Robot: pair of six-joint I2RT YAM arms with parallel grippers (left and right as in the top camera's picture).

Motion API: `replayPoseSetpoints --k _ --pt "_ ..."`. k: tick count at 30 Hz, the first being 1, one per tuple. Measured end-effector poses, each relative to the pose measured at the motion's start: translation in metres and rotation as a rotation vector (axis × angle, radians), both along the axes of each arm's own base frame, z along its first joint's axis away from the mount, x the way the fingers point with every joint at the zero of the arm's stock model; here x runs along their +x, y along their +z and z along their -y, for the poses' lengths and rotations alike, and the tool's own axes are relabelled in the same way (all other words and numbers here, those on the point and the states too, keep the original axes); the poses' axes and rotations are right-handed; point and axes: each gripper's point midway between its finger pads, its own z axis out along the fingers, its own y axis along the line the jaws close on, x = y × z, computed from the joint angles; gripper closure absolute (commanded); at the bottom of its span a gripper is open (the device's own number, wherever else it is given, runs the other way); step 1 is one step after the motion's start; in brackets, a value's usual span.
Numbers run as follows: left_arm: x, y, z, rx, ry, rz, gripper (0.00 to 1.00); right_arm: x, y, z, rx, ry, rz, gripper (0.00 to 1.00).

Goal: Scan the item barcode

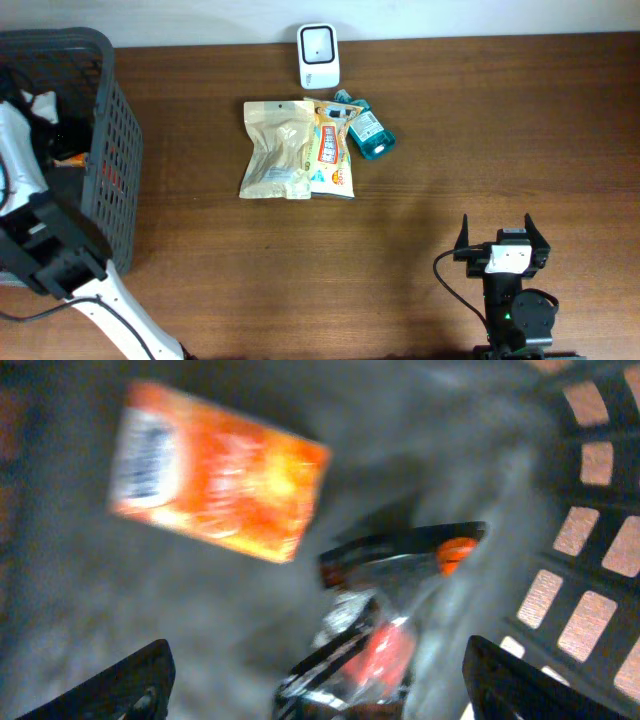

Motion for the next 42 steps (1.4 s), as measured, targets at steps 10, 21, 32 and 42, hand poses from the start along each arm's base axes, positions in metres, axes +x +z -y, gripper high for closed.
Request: replayPoseSetpoints --k 10,21,32,42 --pt "0.008 -0.033 0.034 -0.039 -0.108 -0.081 0.21 0.000 0.000 0.000 0.000 0.000 0.000 0.02" --pt "-0.002 -0.047 0.024 0.001 -0.113 -0.148 0.70 0.000 0.000 0.000 0.000 0.000 0.000 0.02" --pt "-0.010 -0.047 0.027 -0.017 -0.111 -0.179 0.50 0.000 0.000 0.000 0.001 0.000 0.000 0.02" --pt "-0.026 -0.013 0.002 -0.084 -0.007 -0.081 0.46 0.000 0.000 0.000 0.000 0.000 0.000 0.02"
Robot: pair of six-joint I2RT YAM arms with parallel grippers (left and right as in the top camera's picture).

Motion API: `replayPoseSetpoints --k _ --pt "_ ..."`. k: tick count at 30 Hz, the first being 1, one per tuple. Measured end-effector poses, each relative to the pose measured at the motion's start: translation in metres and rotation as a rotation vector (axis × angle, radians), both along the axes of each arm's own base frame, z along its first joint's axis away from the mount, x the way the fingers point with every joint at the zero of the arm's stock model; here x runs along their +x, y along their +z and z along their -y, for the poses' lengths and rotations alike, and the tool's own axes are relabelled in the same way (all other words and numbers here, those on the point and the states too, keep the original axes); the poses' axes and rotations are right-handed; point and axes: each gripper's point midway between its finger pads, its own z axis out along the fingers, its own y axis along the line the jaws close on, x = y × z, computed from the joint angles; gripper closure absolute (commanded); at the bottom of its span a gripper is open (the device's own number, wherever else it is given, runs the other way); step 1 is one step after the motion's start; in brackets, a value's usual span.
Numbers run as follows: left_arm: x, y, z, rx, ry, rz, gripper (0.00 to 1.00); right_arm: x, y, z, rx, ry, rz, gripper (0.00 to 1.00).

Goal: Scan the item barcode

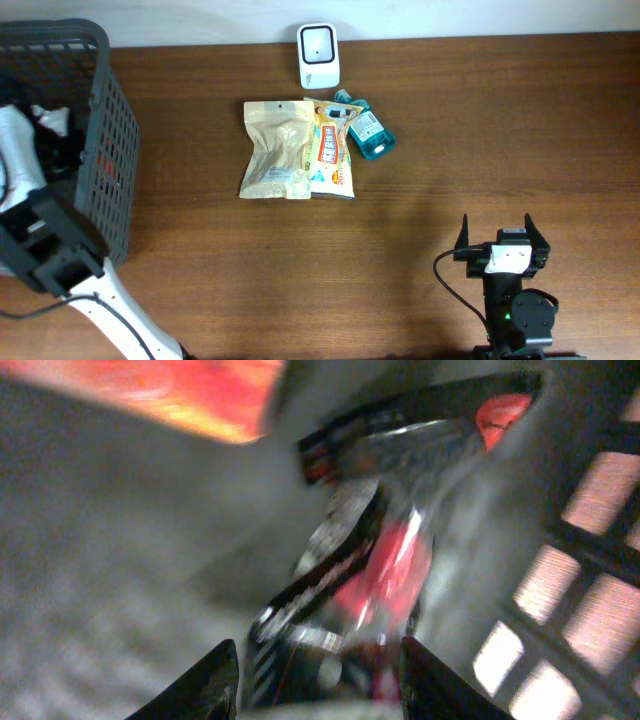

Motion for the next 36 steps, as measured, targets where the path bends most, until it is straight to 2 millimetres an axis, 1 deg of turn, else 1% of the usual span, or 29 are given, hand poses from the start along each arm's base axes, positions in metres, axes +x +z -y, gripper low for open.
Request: replayPoseSetpoints --k 2,3,4,6,7,10,13,15,18,20,21,24,25,26,28,30,32,36 --pt "-0.005 0.021 -0.005 -0.016 0.025 0.051 0.43 0.000 0.000 0.000 0.000 0.000 0.000 0.02" --pt "-0.006 0.028 -0.006 -0.023 0.030 0.071 0.44 0.000 0.000 0.000 0.000 0.000 0.000 0.02" --pt "-0.006 0.033 -0.007 -0.025 0.029 0.089 0.42 0.000 0.000 0.000 0.000 0.000 0.000 0.02" --pt "-0.002 0.033 -0.003 -0.037 0.014 0.114 0.41 0.000 0.000 0.000 0.000 0.000 0.000 0.02" --pt "0.000 0.028 0.000 -0.049 0.000 0.118 0.41 0.000 0.000 0.000 0.000 0.000 0.000 0.01" --pt "0.009 0.003 0.016 -0.080 -0.065 0.137 0.41 0.000 0.000 0.000 0.000 0.000 0.000 0.02" --pt "0.019 -0.009 0.023 -0.073 -0.116 0.165 0.42 0.000 0.000 0.000 0.000 0.000 0.000 0.02" --pt "0.024 -0.016 0.026 -0.067 -0.140 0.181 0.40 0.000 0.000 0.000 0.000 0.000 0.000 0.02" --pt "0.027 -0.027 0.024 -0.048 -0.153 0.192 0.38 0.000 0.000 0.000 0.000 0.000 0.000 0.02" --pt "0.022 -0.038 0.019 -0.019 -0.152 0.170 0.37 0.000 0.000 0.000 0.000 0.000 0.000 0.02" --pt "0.021 -0.041 0.016 0.000 -0.151 0.162 0.34 0.000 0.000 0.000 0.000 0.000 0.000 0.02" --pt "0.021 -0.051 0.007 0.052 -0.148 0.157 0.35 0.000 0.000 0.000 0.000 0.000 0.000 0.02" --pt "0.022 -0.053 0.005 0.061 -0.148 0.160 0.37 0.000 0.000 0.000 0.000 0.000 0.000 0.01" --pt "0.024 -0.052 0.004 0.070 -0.148 0.169 0.42 0.000 0.000 0.000 0.000 0.000 0.000 0.01" --pt "0.027 -0.053 0.001 0.086 -0.148 0.188 0.58 0.000 0.000 0.000 0.000 0.000 0.000 0.02" --pt "0.028 -0.054 0.000 0.095 -0.155 0.197 0.77 0.000 0.000 0.000 0.000 0.000 0.000 0.02" --pt "0.028 -0.054 -0.001 0.094 -0.151 0.201 0.78 0.000 0.000 0.000 0.000 0.000 0.000 0.02" --pt "0.029 -0.042 -0.001 0.093 -0.130 0.220 0.80 0.000 0.000 0.000 0.000 0.000 0.000 0.02"
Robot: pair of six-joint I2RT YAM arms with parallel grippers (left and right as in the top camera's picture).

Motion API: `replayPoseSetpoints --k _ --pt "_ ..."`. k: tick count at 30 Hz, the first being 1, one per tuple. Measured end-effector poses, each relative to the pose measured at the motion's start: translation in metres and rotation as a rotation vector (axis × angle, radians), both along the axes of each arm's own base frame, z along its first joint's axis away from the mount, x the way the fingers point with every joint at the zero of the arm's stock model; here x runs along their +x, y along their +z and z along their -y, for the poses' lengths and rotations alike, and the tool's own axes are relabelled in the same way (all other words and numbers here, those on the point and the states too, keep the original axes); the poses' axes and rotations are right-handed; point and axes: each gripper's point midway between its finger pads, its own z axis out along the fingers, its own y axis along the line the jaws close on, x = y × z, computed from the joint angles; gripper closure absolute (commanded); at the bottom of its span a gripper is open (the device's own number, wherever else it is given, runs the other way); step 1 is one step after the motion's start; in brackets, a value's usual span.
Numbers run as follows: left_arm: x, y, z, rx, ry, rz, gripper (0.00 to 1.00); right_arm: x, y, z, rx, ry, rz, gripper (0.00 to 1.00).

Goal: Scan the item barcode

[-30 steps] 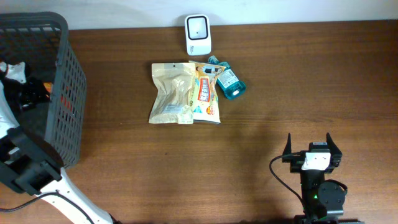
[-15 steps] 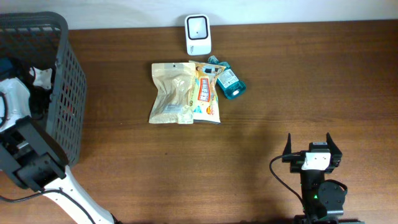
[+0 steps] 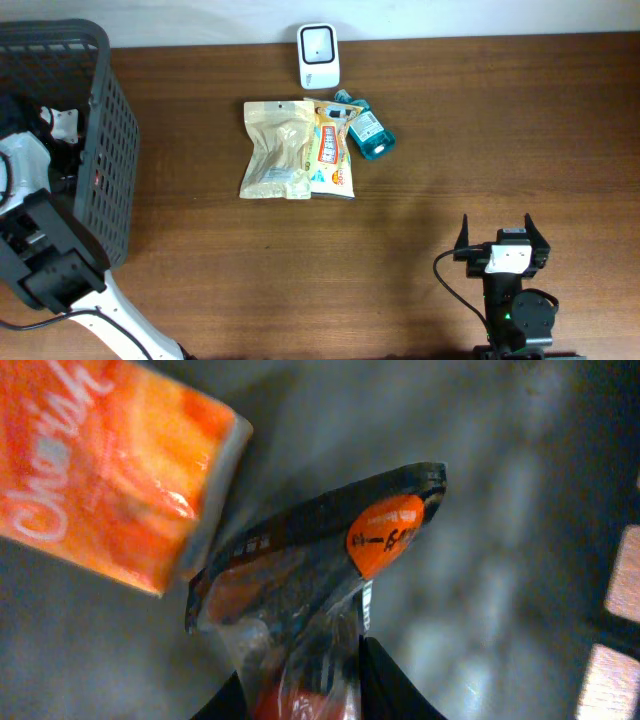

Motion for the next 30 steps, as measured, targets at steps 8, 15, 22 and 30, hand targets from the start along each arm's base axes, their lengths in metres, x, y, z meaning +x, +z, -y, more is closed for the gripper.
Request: replayPoseSetpoints --k 8,15,22,30 --pt "0.000 0.009 0.000 -0.042 0.135 0.010 0.89 0.000 0.000 0.000 0.001 0.000 0.000 0.01" --pt "0.007 0.132 -0.004 0.069 0.159 0.257 0.90 0.000 0.000 0.000 0.000 0.000 0.000 0.02" --pt "-0.003 0.267 0.036 0.069 0.056 0.582 0.87 0.000 0.000 0.000 0.001 0.000 0.000 0.02" --pt "-0.016 0.347 0.173 -0.316 -0.374 0.823 0.89 0.000 0.000 0.000 0.000 0.000 0.000 0.02"
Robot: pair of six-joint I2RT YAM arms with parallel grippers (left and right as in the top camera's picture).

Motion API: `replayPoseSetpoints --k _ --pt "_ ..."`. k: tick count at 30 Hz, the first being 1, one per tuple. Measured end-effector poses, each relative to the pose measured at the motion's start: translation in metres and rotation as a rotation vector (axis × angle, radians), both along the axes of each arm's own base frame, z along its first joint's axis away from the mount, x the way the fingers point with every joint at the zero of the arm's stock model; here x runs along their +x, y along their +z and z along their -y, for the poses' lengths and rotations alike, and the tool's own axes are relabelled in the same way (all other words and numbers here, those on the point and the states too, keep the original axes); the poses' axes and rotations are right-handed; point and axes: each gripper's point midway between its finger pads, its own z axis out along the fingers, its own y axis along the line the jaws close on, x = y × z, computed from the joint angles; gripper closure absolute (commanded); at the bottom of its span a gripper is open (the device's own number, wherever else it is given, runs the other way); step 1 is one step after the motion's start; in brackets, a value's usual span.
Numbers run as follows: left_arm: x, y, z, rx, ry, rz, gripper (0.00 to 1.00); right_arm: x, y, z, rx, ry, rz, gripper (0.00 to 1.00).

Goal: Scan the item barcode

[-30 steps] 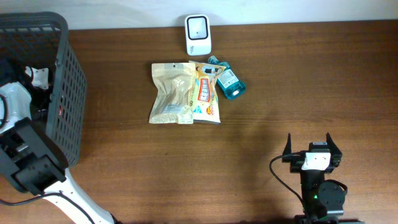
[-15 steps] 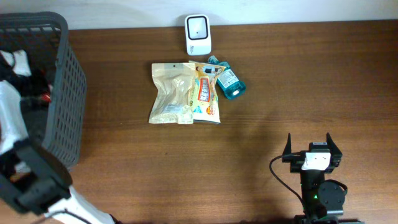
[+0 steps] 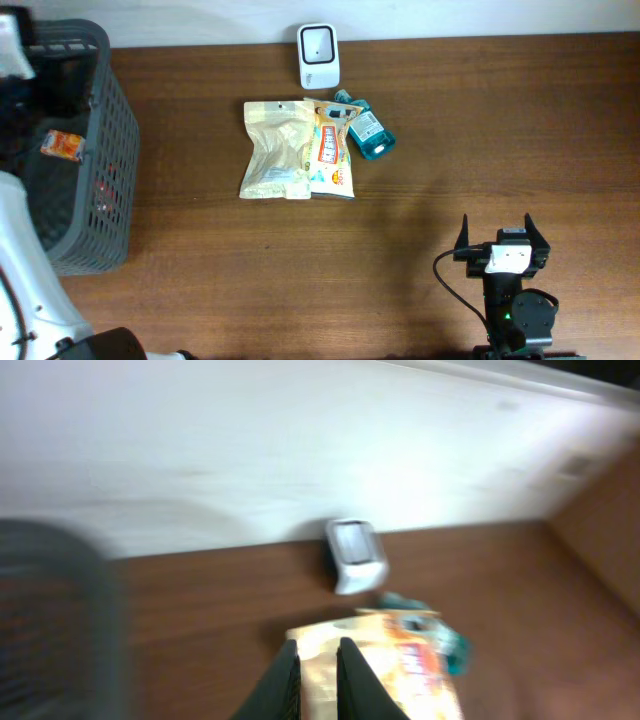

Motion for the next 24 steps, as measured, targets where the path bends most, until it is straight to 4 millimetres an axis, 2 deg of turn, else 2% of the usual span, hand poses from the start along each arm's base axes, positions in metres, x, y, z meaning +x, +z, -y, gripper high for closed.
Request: replayPoseSetpoints --k 2,3,5,6,9,11,12,14,17,20,24 --pt "0.004 -0.002 0.031 0.005 -0.067 -0.006 0.85 0.000 0.000 0.000 0.000 0.000 0.000 0.02" --pt "0.007 -0.004 0.035 0.023 -0.059 -0.015 0.85 0.000 0.000 0.000 0.000 0.000 0.000 0.02" --pt "0.014 -0.013 0.026 0.081 0.028 -0.047 0.85 0.000 0.000 0.000 0.000 0.000 0.000 0.02" --pt "0.018 -0.018 0.014 0.115 0.109 -0.074 0.84 0.000 0.000 0.000 0.000 0.000 0.000 0.02" --pt "0.018 -0.032 -0.044 0.180 0.443 -0.170 0.69 0.000 0.000 0.000 0.000 0.000 0.000 0.02" --pt "0.008 -0.037 -0.087 0.198 0.666 -0.215 0.52 0.000 0.000 0.000 0.000 0.000 0.000 0.02" --pt "0.000 -0.037 -0.110 0.207 0.776 -0.231 0.52 0.000 0.000 0.000 0.000 0.000 0.000 0.02" --pt "-0.016 -0.041 -0.140 0.215 0.903 -0.261 0.54 0.000 0.000 0.000 0.000 0.000 0.000 0.02" --pt "-0.030 -0.058 -0.173 0.243 1.001 -0.330 0.51 0.000 0.000 0.000 0.000 0.000 0.000 0.02" --pt "-0.030 -0.106 -0.200 0.290 0.997 -0.474 0.53 0.000 0.000 0.000 0.000 0.000 0.000 0.02" --pt "-0.026 -0.194 -0.209 0.312 0.878 -0.713 0.49 0.000 0.000 0.000 0.000 0.000 0.000 0.02"
